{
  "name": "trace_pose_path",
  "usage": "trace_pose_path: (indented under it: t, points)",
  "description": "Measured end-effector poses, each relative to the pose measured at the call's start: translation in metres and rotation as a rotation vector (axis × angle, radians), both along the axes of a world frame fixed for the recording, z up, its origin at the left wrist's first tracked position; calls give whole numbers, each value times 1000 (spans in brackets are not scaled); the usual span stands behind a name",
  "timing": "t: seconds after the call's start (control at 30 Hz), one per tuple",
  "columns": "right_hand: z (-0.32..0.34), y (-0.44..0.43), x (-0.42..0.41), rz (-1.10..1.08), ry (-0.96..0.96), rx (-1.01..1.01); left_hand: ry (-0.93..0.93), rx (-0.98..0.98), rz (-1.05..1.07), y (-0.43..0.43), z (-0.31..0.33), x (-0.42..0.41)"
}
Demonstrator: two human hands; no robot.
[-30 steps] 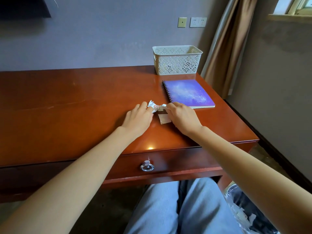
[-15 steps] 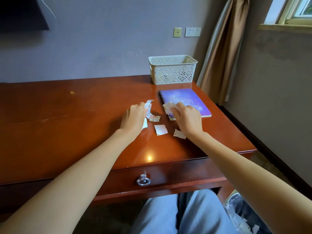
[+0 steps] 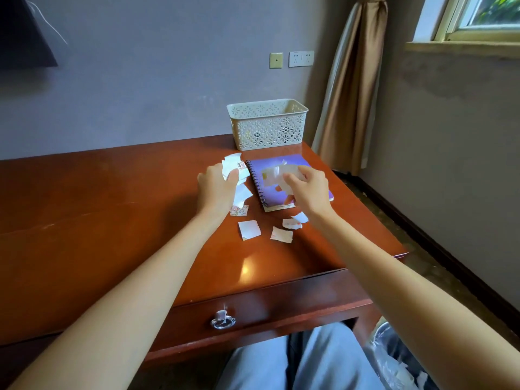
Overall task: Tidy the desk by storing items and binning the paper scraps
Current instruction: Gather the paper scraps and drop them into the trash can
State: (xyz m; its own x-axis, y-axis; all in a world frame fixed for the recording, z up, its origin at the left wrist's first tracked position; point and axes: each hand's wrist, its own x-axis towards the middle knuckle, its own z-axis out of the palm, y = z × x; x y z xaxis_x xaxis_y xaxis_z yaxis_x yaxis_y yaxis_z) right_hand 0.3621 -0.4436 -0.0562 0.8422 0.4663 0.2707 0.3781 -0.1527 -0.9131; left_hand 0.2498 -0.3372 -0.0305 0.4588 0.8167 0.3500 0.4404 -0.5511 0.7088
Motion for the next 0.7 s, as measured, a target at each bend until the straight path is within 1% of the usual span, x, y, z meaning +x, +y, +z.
trace_pose_path:
  t: [0.1,0.2,0.27,0.37,0.47,0.53,0.63,0.7]
  points:
    - [7,-29,7,-43,51,95,-150,-44,-103,-23,9,22]
    - [4,-71,21,-176,49,182,-275,-131,-225,-67,18,47]
    - [-1,-105,30,-262,80,229,-317,-175,-302,-103,19,64]
    - [-16,-162,43,-410,112,269,-285,-193,-415,-164,12,89]
    - [-39,-217,54,-550,91,284,-262,-295,-613,-224,-8,111]
    - [-57,-251,59,-636,97,282,-222,-324,-680,-258,-25,122]
    - [-87,-295,59,-747,122,205,-120,-366,-740,-300,-59,131]
    - [-114,-316,57,-816,158,122,-12,-427,-771,-318,-91,137]
